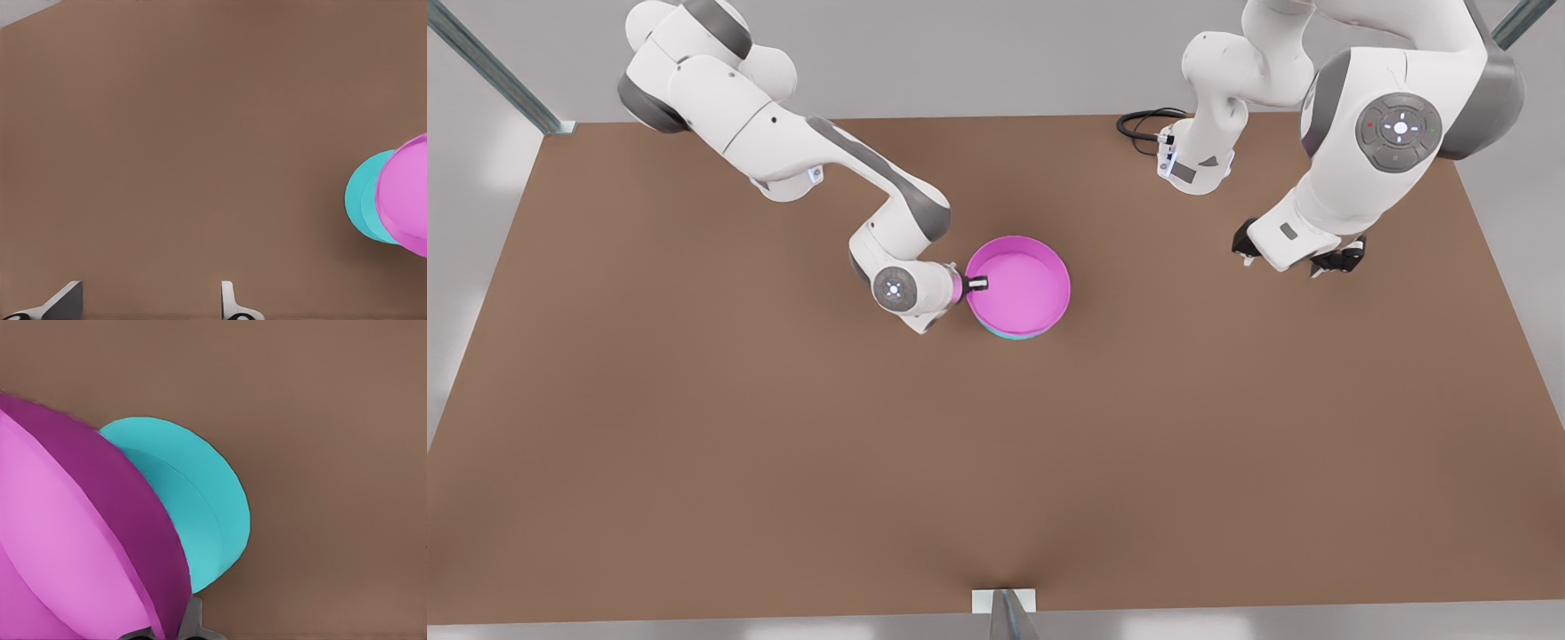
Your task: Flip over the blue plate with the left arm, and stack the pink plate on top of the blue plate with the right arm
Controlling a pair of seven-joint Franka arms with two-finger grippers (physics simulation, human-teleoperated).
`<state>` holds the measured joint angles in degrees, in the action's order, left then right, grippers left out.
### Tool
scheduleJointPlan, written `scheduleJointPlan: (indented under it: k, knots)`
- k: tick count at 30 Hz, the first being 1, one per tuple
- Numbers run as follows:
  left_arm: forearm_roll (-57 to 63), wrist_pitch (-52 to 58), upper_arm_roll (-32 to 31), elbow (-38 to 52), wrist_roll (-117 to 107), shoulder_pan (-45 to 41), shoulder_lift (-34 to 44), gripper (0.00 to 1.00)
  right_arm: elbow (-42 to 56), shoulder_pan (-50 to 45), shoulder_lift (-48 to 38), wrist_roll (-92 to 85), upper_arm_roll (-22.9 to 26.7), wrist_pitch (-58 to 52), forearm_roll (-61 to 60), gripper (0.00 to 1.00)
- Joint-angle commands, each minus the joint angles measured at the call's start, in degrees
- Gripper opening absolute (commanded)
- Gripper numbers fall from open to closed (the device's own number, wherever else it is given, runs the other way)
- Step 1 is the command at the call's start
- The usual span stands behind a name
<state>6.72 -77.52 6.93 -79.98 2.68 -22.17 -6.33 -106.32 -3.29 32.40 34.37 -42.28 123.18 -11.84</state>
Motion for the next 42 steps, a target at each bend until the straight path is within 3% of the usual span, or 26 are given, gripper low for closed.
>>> scheduleJointPlan:
  k: [1, 8, 25, 26, 27, 28, 37, 40, 42]
  knots:
    - [0.23, 0.00, 0.01, 0.00, -0.04, 0.02, 0.00, 1.00, -0.28, 0.04, -0.06, 0.26, -0.09, 0.04, 0.50, 0.21]
    - [0.23, 0.00, 0.01, 0.00, -0.04, -0.06, 0.00, 1.00, -5.30, 0.92, -0.23, -0.53, -1.58, 4.26, 0.77, 0.21]
    - [0.49, -0.09, -0.08, 0.26, -0.13, -0.41, -0.17, 1.00, -6.35, 0.48, 3.11, -1.58, -1.49, 8.74, 4.46, 0.21]
    - [0.58, -0.09, -0.08, 0.26, -0.13, -0.41, -0.08, 1.00, -6.35, 0.48, 3.19, -1.58, -1.49, 8.74, 4.46, 0.41]
    - [0.58, -0.09, -0.08, 0.26, -0.13, -0.59, -0.08, 1.00, -6.35, 0.30, 3.19, -1.50, -1.49, 9.01, 4.37, 0.80]
    - [0.58, -0.09, -0.08, 0.26, -0.21, -0.59, -0.08, 1.00, -6.35, 0.13, 3.19, -1.50, -1.49, 9.01, 4.46, 1.00]
    - [0.67, 0.00, -0.08, 0.44, -0.65, -1.03, 0.00, 1.00, -6.35, 0.65, 1.26, -0.70, -1.93, 8.04, 4.37, 1.00]
    - [0.58, 0.09, -0.08, 0.53, -0.65, -0.94, 0.18, 1.00, -6.26, 12.42, -8.49, -2.11, -8.17, -4.78, 4.37, 1.00]
    - [0.05, 0.53, -0.16, 1.23, -2.32, -1.03, 0.09, 1.00, -6.35, 21.12, -20.44, -11.95, -8.26, -16.91, 4.37, 1.00]
